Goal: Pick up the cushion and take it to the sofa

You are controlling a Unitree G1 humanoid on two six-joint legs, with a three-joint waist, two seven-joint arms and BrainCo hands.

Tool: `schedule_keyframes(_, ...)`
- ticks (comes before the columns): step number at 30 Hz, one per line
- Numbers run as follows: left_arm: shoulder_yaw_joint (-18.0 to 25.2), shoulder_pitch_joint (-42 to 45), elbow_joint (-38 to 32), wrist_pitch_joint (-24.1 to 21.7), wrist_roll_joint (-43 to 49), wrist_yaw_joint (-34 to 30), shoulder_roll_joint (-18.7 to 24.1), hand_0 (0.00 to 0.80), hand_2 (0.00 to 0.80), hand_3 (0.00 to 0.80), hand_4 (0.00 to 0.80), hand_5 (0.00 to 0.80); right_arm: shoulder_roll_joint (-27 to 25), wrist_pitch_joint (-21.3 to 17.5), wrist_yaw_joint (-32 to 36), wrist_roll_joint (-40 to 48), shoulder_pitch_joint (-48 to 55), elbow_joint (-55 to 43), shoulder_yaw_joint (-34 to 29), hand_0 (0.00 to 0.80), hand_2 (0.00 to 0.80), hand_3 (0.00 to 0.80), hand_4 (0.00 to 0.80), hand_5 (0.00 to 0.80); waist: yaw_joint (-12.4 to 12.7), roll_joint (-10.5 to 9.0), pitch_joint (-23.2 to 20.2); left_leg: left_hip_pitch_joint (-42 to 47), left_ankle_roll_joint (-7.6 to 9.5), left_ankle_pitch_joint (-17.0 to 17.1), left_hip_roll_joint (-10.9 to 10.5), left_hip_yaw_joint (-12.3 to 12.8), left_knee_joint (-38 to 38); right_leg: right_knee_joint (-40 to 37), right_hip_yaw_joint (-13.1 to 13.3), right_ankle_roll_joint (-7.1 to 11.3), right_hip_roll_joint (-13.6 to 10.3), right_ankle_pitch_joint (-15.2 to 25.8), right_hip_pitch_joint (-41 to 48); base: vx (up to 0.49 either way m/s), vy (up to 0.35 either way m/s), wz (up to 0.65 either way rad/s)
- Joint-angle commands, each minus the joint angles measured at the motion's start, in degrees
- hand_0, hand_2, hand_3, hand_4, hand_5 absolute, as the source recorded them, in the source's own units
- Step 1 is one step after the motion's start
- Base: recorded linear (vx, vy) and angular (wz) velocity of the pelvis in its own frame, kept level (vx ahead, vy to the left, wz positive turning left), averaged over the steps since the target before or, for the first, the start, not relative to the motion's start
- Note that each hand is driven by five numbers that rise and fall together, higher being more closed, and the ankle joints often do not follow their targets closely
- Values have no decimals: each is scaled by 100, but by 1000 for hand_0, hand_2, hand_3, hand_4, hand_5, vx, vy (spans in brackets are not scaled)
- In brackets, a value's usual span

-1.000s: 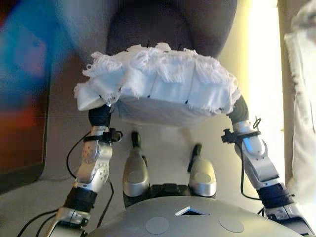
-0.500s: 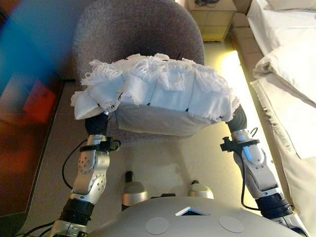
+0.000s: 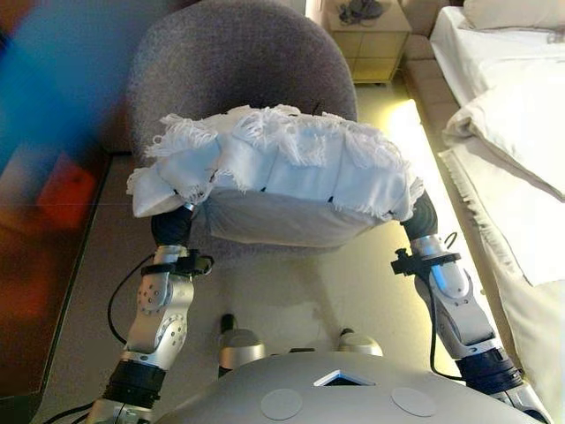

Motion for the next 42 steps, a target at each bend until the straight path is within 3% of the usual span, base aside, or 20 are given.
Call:
schedule_keyframes(1, 102, -787, -718, -740, 46, -92, 9, 800, 800, 800, 800, 800, -75, -617, -7, 34, -934, -816, 132, 800, 800, 800, 800, 800, 38, -39, 296, -30, -165, 864, 880, -229, 400, 544, -4, -533, 194, -244, -201, -75, -223, -12)
schedule_keyframes(3, 49, -858, -680, -748, 70, -112, -56, 800, 800, 800, 800, 800, -121, -654, -125, -32, -998, -816, 150, 800, 800, 800, 800, 800, 28, -78, 370, -199, -171, 986, 960, -108, 727, 528, -103, -619, 278, -258, -172, -80, -252, -3)
schedule_keyframes(5, 13, -898, -642, -716, 97, -167, -130, 800, 800, 800, 800, 800, -161, -647, -212, -64, -1015, -819, 112, 800, 800, 800, 800, 800, -11, -161, 382, -262, -133, 870, 906, 110, 1195, 491, -277, -698, 308, -216, -169, -50, -282, 14)
schedule_keyframes(8, 44, -752, -690, -773, 250, -102, -208, 800, 800, 800, 800, 800, -174, -633, -119, -22, -1051, -762, 117, 800, 800, 800, 800, 800, 117, -248, 361, -406, 131, 328, 224, -460, 1545, 469, -132, -750, 361, -187, -175, 51, -208, 7)
schedule_keyframes(10, 194, -620, -838, -733, 220, -38, -187, 800, 800, 800, 800, 800, -109, -615, -9, -54, -1002, -798, 166, 800, 800, 800, 800, 800, 229, -210, 375, -536, 259, 135, -187, -600, 1581, 481, 40, -795, 475, -257, -108, 98, -125, -37)
schedule_keyframes(14, 164, -747, -899, -618, 154, 146, -196, 800, 800, 800, 800, 800, -45, -542, -170, -255, -1089, -811, 315, 800, 800, 800, 800, 800, 357, -123, 460, -800, 283, 220, -562, -514, 1296, 440, 72, -794, 596, -363, 75, 142, -25, -23)
schedule_keyframes(17, 62, -832, -884, -659, 159, 334, -231, 800, 800, 800, 800, 800, -52, -483, -163, -341, -1125, -818, 394, 800, 800, 800, 800, 800, 545, -8, 463, -1190, 303, 580, -855, -620, 746, 483, 267, -816, 796, -583, 319, 246, 12, -19)
schedule_keyframes(21, 14, -717, -867, -751, 164, 343, -257, 800, 800, 800, 800, 800, -113, -469, -99, -257, -963, -878, 371, 800, 800, 800, 800, 800, 716, -3, 447, -1416, 286, 956, -882, -683, 229, 600, 570, -871, 938, -905, 640, 375, 12, -14)
schedule_keyframes(28, -11, -669, -745, -995, 155, 385, -268, 800, 800, 800, 800, 800, -245, -545, 103, -40, -828, -911, 297, 800, 800, 800, 800, 800, 810, -13, 535, -1923, 146, 1284, -320, -671, 119, 1156, 807, -912, 948, -1614, 804, 410, 126, -32)
schedule_keyframes(31, 9, -850, -672, -949, 117, 367, -230, 800, 800, 800, 800, 800, -292, -631, 113, 58, -902, -845, 216, 800, 800, 800, 800, 800, 787, -116, 530, -1876, 288, 840, -286, -313, 143, 1458, 661, -756, 693, -1664, 732, 378, 186, 14)
schedule_keyframes(35, 145, -743, -737, -800, 88, 99, -152, 800, 800, 800, 800, 800, -231, -612, 123, 301, -686, -945, 21, 800, 800, 800, 800, 800, 918, -443, 319, -1828, 692, 438, -720, -432, 536, 2054, 749, -275, 215, -796, 877, 489, 205, -22)
schedule_keyframes(37, 202, -625, -758, -824, 111, -48, -144, 800, 800, 800, 800, 800, -37, -678, 110, 160, -615, -883, 31, 800, 800, 800, 800, 800, 1009, -566, 181, -1789, 892, 234, -967, -484, 650, 2398, 766, -65, 34, -95, 854, 456, 190, -30)
schedule_keyframes(39, 257, -645, -770, -737, 133, -96, -108, 800, 800, 800, 800, 800, 111, -669, 57, 47, -626, -877, 73, 800, 800, 800, 800, 800, 1065, -608, 56, -1748, 1026, 88, -1129, -519, 751, 2793, 837, 24, -57, 409, 756, 476, 160, 16)
schedule_keyframes(42, 259, -721, -743, -636, 156, -148, -60, 800, 800, 800, 800, 800, 262, -622, -62, -86, -681, -836, 131, 800, 800, 800, 800, 800, 1043, -556, -40, -1611, 1191, -101, -1327, -682, 808, 3301, 995, 18, 69, 684, 447, 439, 122, 34)
